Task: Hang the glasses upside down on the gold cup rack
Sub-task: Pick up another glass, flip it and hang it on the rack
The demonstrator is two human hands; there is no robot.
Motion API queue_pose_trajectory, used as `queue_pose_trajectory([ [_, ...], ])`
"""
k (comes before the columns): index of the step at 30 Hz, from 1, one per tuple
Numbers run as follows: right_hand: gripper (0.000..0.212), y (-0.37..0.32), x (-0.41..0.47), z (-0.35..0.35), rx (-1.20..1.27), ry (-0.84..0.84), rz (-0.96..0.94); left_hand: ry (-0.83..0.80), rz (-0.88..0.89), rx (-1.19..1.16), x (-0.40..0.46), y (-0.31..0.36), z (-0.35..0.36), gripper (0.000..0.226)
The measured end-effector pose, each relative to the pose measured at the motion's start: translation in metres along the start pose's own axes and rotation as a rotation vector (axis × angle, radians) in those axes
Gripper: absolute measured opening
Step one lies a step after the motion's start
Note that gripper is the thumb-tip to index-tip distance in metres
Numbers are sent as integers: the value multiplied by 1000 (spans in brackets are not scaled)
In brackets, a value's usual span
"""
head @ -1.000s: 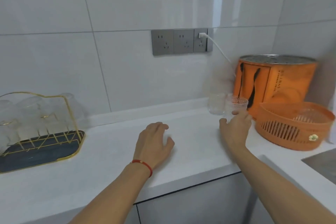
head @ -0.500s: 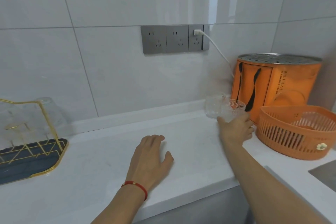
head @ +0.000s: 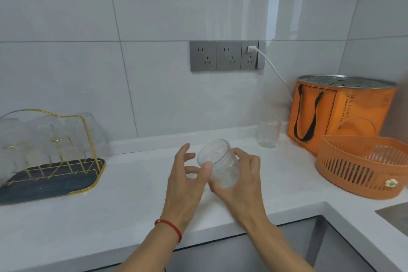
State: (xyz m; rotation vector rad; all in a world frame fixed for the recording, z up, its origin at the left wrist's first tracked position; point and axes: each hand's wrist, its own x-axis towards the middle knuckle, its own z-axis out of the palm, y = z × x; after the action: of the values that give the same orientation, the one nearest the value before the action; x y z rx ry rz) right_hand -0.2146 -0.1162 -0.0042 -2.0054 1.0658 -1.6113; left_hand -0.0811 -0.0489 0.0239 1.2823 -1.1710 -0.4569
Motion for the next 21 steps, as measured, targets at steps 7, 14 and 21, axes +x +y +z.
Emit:
queue_pose_trajectory([
  [7, 83, -50, -26, 33, 273, -403, 71, 158, -129, -121, -17, 18, -81, 61],
  [14, 38, -99, -20, 67, 985, -758, 708, 197, -169, -168, -33, 13, -159, 59],
  [21, 31, -158, -5, 95, 675, -606, 419, 216, -220, 908, -29, -36, -263, 50],
])
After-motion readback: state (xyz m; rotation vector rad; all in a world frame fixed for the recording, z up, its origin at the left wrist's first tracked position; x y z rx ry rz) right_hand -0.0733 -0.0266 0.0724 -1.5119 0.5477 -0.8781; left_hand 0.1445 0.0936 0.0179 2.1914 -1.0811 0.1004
